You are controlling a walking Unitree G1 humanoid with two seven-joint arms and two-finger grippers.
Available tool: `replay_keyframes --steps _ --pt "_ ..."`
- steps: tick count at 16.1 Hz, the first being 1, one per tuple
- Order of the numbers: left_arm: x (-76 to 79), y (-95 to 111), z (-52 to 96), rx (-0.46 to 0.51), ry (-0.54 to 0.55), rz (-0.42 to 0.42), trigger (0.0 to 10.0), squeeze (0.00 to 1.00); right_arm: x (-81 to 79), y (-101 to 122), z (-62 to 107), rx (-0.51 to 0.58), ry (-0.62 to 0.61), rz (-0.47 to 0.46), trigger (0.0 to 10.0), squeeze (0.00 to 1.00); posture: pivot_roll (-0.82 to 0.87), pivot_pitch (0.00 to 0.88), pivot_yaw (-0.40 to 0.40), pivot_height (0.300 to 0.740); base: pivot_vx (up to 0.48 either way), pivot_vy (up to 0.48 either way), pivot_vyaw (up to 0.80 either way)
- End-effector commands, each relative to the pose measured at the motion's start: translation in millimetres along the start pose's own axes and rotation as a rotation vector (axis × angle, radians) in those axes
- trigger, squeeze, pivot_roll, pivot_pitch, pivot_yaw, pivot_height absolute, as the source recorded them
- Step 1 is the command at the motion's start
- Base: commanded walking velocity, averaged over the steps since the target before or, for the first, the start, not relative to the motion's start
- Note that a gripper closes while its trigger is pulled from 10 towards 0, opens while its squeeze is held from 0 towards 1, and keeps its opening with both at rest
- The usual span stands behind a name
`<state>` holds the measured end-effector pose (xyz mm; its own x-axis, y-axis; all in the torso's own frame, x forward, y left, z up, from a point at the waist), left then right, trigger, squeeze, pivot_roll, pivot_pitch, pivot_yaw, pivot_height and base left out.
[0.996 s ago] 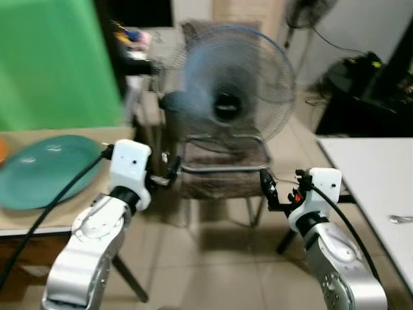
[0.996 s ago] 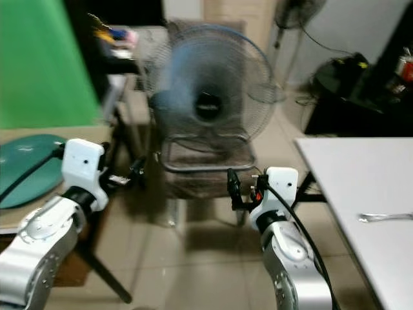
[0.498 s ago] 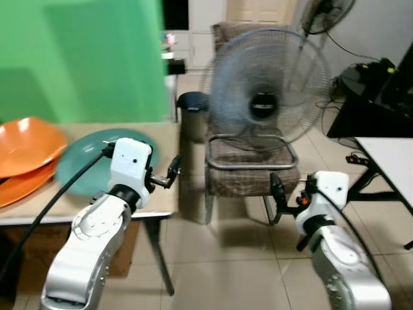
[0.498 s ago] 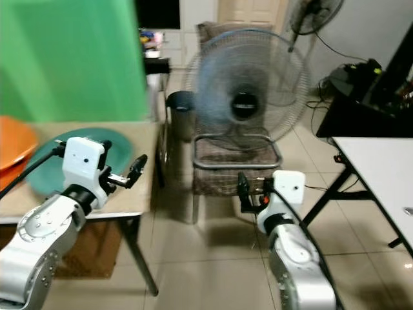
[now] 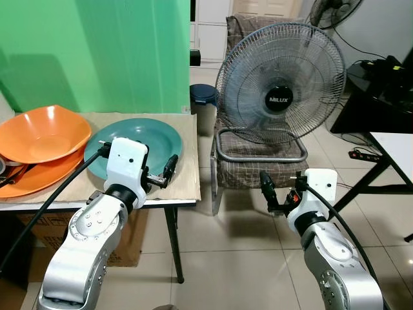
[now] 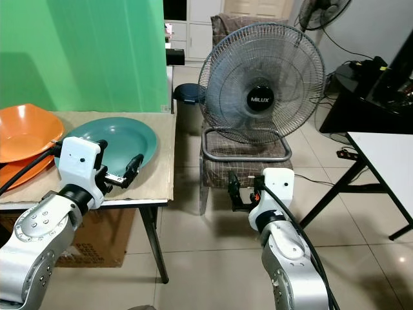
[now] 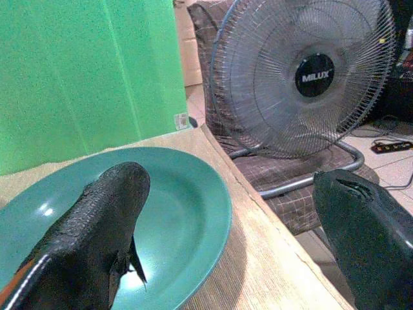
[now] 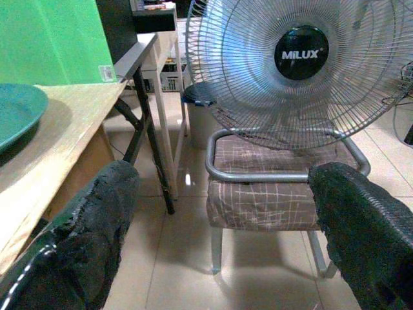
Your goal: Setting the table
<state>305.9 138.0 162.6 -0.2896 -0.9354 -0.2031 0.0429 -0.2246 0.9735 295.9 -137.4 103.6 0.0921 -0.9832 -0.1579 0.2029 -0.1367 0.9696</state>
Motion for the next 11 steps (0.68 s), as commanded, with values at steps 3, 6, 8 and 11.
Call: replay_keyframes --steps 3,6,8,11 --pt "3.5 4.8 -1.2 0.014 -0.026 -0.005 10.0 0.00 -0.6 3.2 0.3 0.010 0.003 0.012 10.0 0.33 0.11 0.000 -0.023 0.740 0.310 0.000 0.72" --pt "4.6 5.3 -1.0 0.015 -0.035 -0.009 10.0 0.00 -0.1 2.9 -0.8 0.009 0.004 0.010 10.0 0.33 0.11 0.000 -0.024 0.740 0.336 0.000 0.80" --pt "4.9 4.8 -0.7 0.013 -0.041 -0.012 10.0 0.00 1.4 2.8 -1.5 0.009 -0.004 0.007 10.0 0.32 0.11 0.000 -0.023 0.740 0.336 0.000 0.80" --pt "6.0 4.7 -0.8 0.012 -0.046 -0.013 10.0 0.00 1.6 2.7 -1.4 0.009 -0.007 0.007 10.0 0.33 0.11 0.000 -0.023 0.740 0.334 0.000 0.80"
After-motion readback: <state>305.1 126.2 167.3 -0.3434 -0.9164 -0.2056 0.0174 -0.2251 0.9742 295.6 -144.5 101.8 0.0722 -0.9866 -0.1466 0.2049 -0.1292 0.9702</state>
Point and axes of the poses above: a point about 5 cm out from each wrist's last joint towards the gripper, its own z axis pointing back from the gripper into the wrist, its own y axis along the axis of the wrist's last joint, x = y × z, the point moved 6 cm from there along -z, pointing out of the wrist towards the gripper, and after that the axes turned 3 degrees about -z, right-handed, at the moved point
